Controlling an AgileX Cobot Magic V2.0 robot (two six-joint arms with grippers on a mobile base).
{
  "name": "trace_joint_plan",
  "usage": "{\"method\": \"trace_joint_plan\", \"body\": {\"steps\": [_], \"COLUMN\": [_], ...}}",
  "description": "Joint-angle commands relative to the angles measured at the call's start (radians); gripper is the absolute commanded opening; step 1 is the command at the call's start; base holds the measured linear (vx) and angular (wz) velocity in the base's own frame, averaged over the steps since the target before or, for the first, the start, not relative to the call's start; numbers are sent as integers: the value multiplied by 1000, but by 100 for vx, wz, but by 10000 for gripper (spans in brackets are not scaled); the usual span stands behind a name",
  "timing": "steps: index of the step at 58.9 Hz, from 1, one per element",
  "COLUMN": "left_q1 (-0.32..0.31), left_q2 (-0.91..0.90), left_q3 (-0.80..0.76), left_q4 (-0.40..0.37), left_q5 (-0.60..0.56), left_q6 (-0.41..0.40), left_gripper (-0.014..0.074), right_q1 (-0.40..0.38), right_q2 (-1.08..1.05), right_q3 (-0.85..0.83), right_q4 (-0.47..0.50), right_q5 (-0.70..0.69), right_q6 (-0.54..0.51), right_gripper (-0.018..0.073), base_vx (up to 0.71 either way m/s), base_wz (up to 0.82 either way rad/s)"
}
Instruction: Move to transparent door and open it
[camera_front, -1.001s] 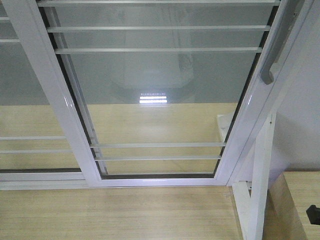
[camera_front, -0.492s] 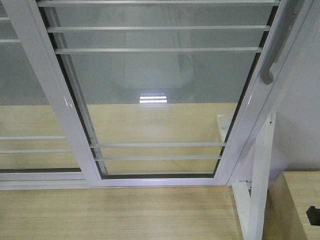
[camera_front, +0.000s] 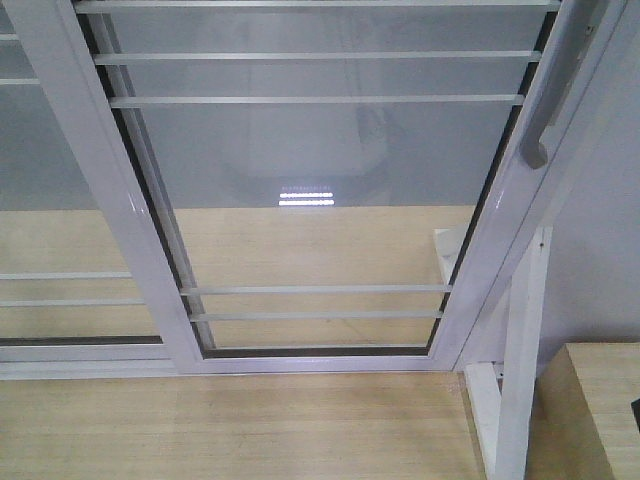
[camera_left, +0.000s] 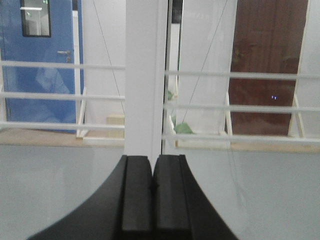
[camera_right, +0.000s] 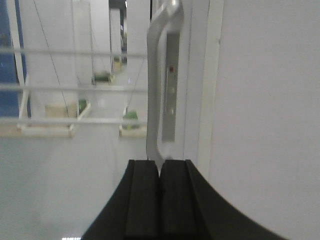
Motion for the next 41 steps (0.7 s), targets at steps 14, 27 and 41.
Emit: {"method": "trace_joint_plan", "body": {"steps": [14,27,41], "left_q1": [-4,-4,-4], "left_q2": [54,339,597], "left_q3": [-350,-587,-594], "left_q4": [18,17,11], "left_q5": [-6,88,58], "left_q6": [-15,-15,-16], "left_gripper": [-6,-6,-1], "right_q1": [-4,-4,-4], "right_q2": [55,332,628], "right_q3": [-333,-579,-583], "right_q4": [-13,-13,3], "right_q5": [84,150,54], "right_q6": [-10,-10,9], "right_gripper": [-5,-4,8], "base_vx": [0,0,0], "base_wz": [0,0,0]}}
